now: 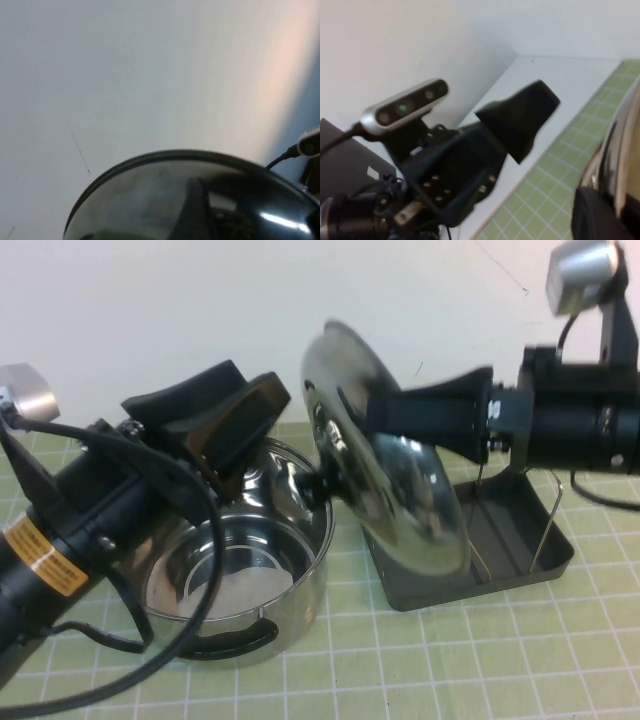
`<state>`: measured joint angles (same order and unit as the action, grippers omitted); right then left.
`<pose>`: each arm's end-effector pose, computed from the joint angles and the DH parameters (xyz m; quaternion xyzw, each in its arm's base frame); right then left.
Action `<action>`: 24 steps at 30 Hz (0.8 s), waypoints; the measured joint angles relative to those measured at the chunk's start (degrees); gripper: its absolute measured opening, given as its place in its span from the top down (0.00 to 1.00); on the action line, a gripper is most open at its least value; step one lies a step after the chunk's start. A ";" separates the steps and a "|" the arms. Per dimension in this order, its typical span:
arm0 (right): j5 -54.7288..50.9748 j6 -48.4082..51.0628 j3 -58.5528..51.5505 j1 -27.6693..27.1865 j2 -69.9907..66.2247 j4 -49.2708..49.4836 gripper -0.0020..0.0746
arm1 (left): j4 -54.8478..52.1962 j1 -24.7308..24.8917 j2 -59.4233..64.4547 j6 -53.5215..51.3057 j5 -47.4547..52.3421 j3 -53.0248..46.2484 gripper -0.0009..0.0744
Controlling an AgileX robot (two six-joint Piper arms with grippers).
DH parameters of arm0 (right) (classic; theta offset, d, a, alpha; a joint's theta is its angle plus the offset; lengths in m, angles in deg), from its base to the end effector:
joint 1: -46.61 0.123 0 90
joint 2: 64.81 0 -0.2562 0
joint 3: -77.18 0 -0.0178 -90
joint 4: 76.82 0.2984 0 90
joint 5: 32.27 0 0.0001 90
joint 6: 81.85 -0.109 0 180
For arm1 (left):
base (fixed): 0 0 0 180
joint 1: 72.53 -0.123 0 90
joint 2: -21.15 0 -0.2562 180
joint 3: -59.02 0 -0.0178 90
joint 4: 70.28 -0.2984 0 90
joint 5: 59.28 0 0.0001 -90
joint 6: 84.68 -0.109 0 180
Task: Put pot lid on rack
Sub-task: Place the pot lid on the pot rack
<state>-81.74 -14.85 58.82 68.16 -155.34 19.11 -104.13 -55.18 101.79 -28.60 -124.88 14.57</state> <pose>0.3047 0.2090 0.2846 -0.1956 0.7279 0.5465 0.3651 0.2670 -0.1413 0.2603 0.1161 0.5439 -0.5183 0.6496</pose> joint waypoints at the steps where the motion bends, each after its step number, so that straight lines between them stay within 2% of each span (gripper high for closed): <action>1: -0.35 0.56 0.96 0.00 0.00 0.00 0.95 | 0.00 -0.79 -0.10 -0.07 -0.11 0.00 0.33; 3: -1.04 1.69 2.89 0.00 0.00 0.00 0.95 | -0.58 -2.65 -0.22 -0.19 -0.11 0.00 0.42; 7: -1.04 2.29 8.04 0.00 1.34 -1.98 0.95 | -4.79 -8.17 -1.56 -0.43 -0.11 0.00 0.80; 9: 0.19 1.58 10.10 0.00 2.30 -5.56 0.95 | -8.59 -11.75 -2.77 -1.24 -0.22 0.00 0.91; 15: 6.60 -6.54 12.28 -0.67 3.33 -21.21 0.95 | -18.99 -20.83 -6.53 -0.58 1.24 0.00 0.98; 20: 7.88 -7.87 11.69 -2.39 -0.10 -23.68 0.95 | -23.03 -22.02 -7.07 3.04 8.02 0.00 0.99; 24: 9.10 -7.87 11.58 -2.73 -3.12 -23.68 0.95 | -25.87 -22.02 -7.07 3.51 9.42 0.00 0.99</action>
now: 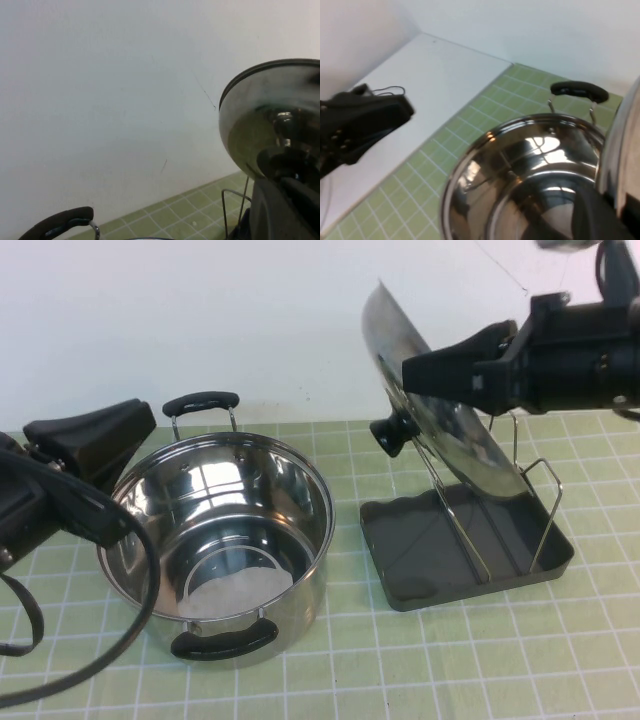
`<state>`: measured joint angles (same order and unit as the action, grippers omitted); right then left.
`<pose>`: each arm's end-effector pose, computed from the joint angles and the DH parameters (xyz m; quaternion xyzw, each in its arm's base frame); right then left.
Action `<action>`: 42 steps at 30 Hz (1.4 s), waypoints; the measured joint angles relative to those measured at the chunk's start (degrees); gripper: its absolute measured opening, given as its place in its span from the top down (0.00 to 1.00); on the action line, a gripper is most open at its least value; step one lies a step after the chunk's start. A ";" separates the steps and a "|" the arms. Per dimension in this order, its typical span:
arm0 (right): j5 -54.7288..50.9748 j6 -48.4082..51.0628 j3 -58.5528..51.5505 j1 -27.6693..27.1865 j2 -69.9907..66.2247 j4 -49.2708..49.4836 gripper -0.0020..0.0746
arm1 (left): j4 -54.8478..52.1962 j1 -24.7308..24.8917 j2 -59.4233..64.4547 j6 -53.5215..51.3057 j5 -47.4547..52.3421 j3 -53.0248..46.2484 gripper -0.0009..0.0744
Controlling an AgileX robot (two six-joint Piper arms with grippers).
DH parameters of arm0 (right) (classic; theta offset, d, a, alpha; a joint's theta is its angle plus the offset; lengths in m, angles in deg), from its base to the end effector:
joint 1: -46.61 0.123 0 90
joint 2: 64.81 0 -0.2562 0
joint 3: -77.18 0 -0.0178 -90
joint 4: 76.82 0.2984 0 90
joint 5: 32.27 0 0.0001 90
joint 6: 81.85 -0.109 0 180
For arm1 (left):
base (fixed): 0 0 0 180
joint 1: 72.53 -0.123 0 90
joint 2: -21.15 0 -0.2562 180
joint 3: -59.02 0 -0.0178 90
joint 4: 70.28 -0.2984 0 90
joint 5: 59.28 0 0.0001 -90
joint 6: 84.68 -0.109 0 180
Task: Put pot lid on rack
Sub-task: Place the pot lid on the pot rack
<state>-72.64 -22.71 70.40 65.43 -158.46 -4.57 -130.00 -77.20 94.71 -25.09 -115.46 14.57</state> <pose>0.3481 0.1898 0.3060 -0.2493 0.7771 0.3858 0.4303 0.2798 -0.0556 0.2561 0.1841 0.6418 -0.3207 0.6718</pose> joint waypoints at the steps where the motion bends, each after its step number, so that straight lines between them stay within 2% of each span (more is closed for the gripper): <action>1: 0.42 0.00 0.00 0.03 -0.57 0.00 0.95 | -0.61 0.00 0.00 0.09 0.11 0.00 0.99; 15: 4.66 0.29 0.00 -0.12 -6.34 -0.47 0.94 | -5.78 0.00 0.00 1.32 1.32 0.00 0.99; 18: 5.44 0.34 0.00 -0.26 -6.34 -1.63 0.90 | -5.78 0.00 0.00 1.45 1.61 0.00 0.99; 24: 3.66 -1.18 0.00 -2.67 -6.36 -4.74 0.74 | -5.78 0.00 0.00 1.45 2.07 0.00 0.99; 29: -0.86 -2.20 0.00 -5.93 -6.01 -4.97 0.71 | -5.86 0.00 0.00 -0.51 5.06 0.00 0.99; 35: -5.39 -2.30 0.00 -10.39 -0.30 -7.16 0.71 | -5.86 0.00 -0.25 -2.38 10.96 0.00 0.99; 42: -5.55 -2.58 -2.19 -12.08 14.52 -20.03 0.71 | -7.93 0.00 -8.79 -1.87 22.39 -2.51 0.99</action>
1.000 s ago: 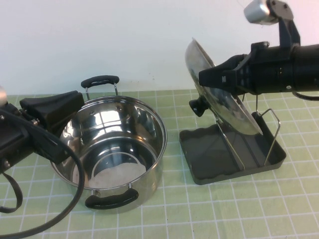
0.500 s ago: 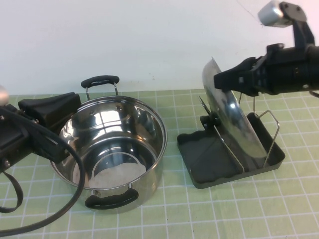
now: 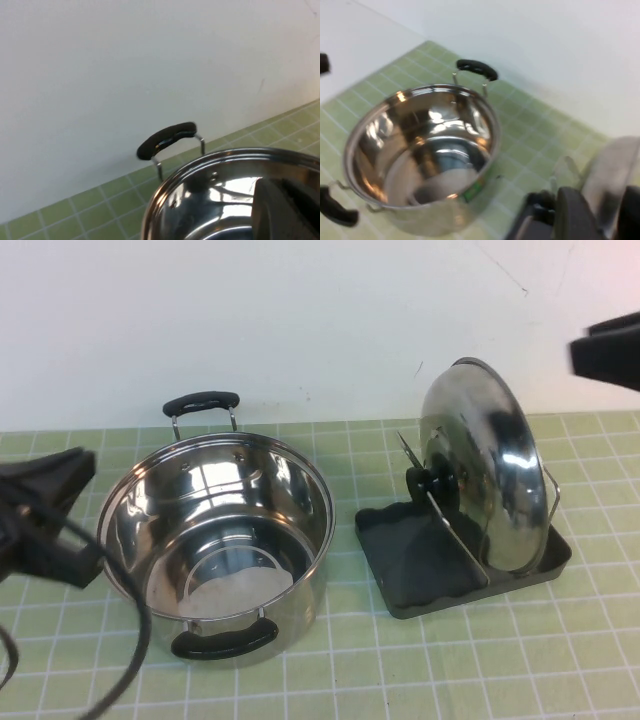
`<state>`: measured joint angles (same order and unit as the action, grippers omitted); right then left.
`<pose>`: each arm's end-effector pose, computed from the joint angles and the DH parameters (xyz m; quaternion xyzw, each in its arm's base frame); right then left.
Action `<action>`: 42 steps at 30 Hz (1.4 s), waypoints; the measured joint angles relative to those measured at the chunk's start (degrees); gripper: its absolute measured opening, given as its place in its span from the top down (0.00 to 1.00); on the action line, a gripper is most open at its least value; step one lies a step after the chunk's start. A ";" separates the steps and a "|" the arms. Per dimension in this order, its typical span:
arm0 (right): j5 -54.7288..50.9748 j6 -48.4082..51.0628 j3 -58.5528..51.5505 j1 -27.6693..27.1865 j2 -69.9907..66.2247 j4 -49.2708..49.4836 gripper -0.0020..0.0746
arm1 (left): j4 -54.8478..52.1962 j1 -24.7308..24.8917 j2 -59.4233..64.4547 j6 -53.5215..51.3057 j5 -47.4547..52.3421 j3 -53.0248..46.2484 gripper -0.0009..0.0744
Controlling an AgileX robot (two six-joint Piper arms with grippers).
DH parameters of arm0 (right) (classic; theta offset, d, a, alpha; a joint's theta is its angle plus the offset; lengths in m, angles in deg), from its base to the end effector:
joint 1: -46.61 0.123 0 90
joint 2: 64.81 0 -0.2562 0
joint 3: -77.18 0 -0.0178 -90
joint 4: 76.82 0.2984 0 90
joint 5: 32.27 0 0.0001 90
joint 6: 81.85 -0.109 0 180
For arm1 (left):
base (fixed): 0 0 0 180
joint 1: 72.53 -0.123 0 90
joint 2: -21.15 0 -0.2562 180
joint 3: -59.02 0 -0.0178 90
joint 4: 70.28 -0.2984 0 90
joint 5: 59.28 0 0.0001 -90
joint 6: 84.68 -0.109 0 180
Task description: Put pot lid on rack
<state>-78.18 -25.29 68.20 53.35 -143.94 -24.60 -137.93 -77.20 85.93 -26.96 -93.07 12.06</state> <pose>0.3171 0.0998 0.3568 -0.2989 0.7868 0.2247 0.4910 0.2710 -0.0340 0.2486 0.1841 0.7223 -0.1409 0.6515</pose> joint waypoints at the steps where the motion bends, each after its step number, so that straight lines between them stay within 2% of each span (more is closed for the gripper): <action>1: 0.97 0.00 -1.43 0.00 3.09 -1.37 0.71 | 0.00 0.00 -1.72 0.11 1.44 -0.96 0.99; 5: 7.41 1.50 -9.81 0.00 15.78 -2.90 0.75 | 0.10 0.00 -10.80 0.39 8.07 -6.56 0.99; 10: 16.70 5.46 -24.10 0.00 30.36 -0.47 0.91 | 3.03 0.00 -21.31 2.53 19.12 -11.41 0.99; 13: 19.32 9.46 -29.82 0.00 36.54 2.78 0.96 | 4.18 0.00 -26.86 4.31 23.99 -13.81 0.99; 23: 17.25 11.46 -34.16 0.00 41.07 6.29 0.98 | 4.39 0.00 -31.94 5.66 23.16 -17.40 0.99; 36: 13.20 11.79 -34.16 0.00 41.07 6.17 0.98 | -3.37 0.00 -31.94 5.76 22.19 -17.40 0.99; 39: 18.45 11.79 -35.29 0.00 41.07 1.59 0.98 | -5.89 0.00 -31.94 5.76 21.95 -17.40 0.99; 42: 31.18 11.41 -40.38 -0.37 42.77 -2.99 0.98 | -8.84 0.00 -31.94 5.76 21.77 -17.40 0.99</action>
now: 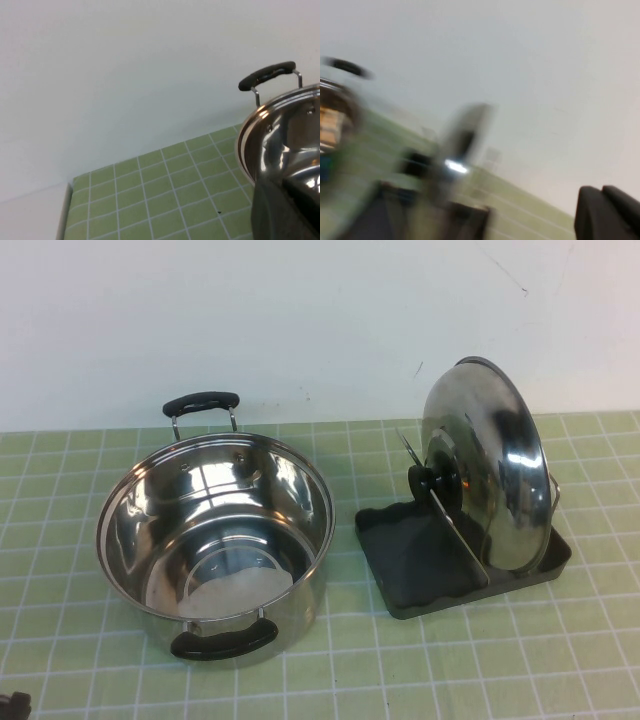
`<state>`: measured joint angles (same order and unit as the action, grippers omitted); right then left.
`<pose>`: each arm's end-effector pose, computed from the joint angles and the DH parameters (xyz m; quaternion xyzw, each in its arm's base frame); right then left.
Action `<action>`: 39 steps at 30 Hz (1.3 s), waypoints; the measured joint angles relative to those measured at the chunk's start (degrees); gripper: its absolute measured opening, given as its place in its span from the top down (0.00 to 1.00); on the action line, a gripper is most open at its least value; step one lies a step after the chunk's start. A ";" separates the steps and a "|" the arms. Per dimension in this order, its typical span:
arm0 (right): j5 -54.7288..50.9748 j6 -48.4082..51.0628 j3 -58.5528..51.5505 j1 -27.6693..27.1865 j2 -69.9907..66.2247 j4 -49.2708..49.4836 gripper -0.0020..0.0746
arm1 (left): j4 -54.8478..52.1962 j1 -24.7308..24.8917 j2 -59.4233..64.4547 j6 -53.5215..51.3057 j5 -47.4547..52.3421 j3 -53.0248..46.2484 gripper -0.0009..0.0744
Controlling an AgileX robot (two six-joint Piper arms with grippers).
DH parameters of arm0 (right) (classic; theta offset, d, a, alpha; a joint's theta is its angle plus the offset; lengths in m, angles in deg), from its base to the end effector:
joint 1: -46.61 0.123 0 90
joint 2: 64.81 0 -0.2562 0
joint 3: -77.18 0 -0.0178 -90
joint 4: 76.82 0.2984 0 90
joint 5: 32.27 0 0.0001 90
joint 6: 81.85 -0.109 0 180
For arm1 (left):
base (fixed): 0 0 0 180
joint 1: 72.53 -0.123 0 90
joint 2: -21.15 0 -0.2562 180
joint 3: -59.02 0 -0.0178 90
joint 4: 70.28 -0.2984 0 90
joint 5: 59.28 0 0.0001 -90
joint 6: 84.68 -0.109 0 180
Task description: Put pot lid on rack
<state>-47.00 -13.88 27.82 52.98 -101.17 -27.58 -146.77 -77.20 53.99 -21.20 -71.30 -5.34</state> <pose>0.1928 0.0427 0.3047 -0.2294 0.7029 -0.0065 0.6733 0.1906 -0.0065 0.2341 0.1202 0.7230 0.0284 0.6797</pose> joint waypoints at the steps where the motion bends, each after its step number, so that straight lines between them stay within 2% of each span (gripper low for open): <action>1: 3.95 -1.82 -2.42 -0.28 1.45 -3.32 0.98 | -0.71 0.00 0.00 0.00 -0.16 0.00 0.99; 2: 6.63 -4.69 -4.54 -0.53 2.97 -7.02 0.98 | -1.59 0.00 0.00 0.00 -0.42 0.00 0.99; 4: 11.19 -17.48 -10.26 -1.60 7.86 -19.27 0.98 | -2.65 0.00 0.00 0.00 -0.92 0.00 0.99; 5: 12.36 -26.87 -13.86 -2.64 11.00 -27.12 0.98 | -3.18 0.00 0.00 0.00 -1.06 0.00 0.99; 7: 12.16 -39.46 -19.10 -4.49 15.61 -37.68 0.98 | -3.94 0.00 0.00 0.00 -1.49 0.00 0.99; 9: 11.00 -49.22 -23.70 -6.28 19.92 -45.95 0.98 | -4.82 0.00 0.00 0.00 -1.72 0.00 0.99; 13: 3.94 -61.13 -28.34 -7.97 27.14 -54.85 0.98 | -6.67 0.00 0.00 0.00 -1.86 0.00 0.99; 17: -3.99 -64.04 -28.55 -7.97 28.22 -57.49 0.98 | -6.94 0.00 0.00 0.00 -1.98 0.00 0.99; 33: -4.70 -63.30 -28.44 -7.75 28.44 -57.75 0.98 | -7.42 0.00 0.00 0.00 -2.10 0.00 0.99; 39: -4.35 -62.84 -28.44 -4.17 28.44 -56.24 0.98 | -8.79 0.00 0.00 0.00 -2.10 0.00 0.99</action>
<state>-51.36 -76.72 -0.62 48.81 -72.73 -83.82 -155.56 -77.20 53.99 -21.20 -73.40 -5.34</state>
